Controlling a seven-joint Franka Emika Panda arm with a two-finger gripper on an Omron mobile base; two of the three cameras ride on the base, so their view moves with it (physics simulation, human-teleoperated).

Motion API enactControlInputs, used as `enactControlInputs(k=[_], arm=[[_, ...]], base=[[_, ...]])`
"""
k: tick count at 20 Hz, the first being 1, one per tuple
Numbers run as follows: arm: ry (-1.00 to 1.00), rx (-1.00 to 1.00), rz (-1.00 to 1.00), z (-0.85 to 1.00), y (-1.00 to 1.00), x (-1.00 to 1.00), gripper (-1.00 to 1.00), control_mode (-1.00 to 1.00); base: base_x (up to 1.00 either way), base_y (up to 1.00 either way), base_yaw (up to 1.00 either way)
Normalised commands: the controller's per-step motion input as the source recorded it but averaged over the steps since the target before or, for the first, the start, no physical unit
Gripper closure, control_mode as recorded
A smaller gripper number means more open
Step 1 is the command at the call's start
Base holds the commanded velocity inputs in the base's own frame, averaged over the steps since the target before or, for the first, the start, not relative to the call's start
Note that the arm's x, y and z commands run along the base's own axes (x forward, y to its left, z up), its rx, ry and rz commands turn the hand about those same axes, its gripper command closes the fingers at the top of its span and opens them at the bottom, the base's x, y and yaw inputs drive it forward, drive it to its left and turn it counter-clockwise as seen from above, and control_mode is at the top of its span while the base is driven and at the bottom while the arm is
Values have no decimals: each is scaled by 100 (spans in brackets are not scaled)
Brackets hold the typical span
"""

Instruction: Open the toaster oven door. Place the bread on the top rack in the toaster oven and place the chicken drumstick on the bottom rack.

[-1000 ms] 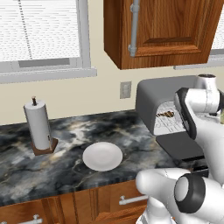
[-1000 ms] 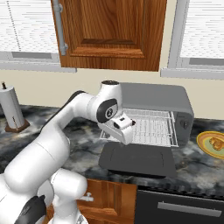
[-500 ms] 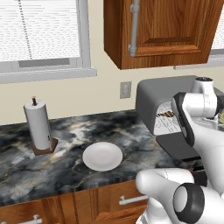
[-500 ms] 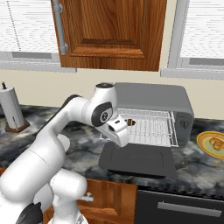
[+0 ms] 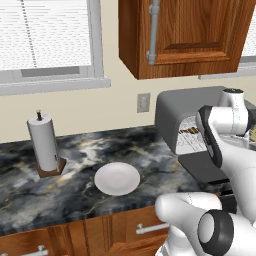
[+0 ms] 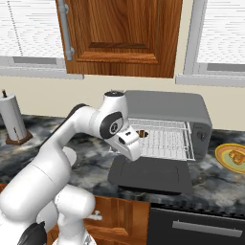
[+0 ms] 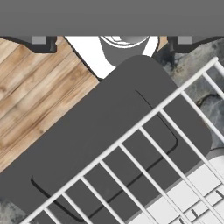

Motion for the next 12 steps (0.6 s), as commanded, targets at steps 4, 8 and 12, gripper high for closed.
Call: enactControlInputs(k=[4, 8, 12], arm=[[0, 0, 0, 0, 0, 0, -100, 100], [0, 0, 0, 0, 0, 0, -100, 100], [0, 0, 0, 0, 0, 0, -100, 100]], base=[[0, 0, 0], [0, 0, 0], [-2, 0, 0]])
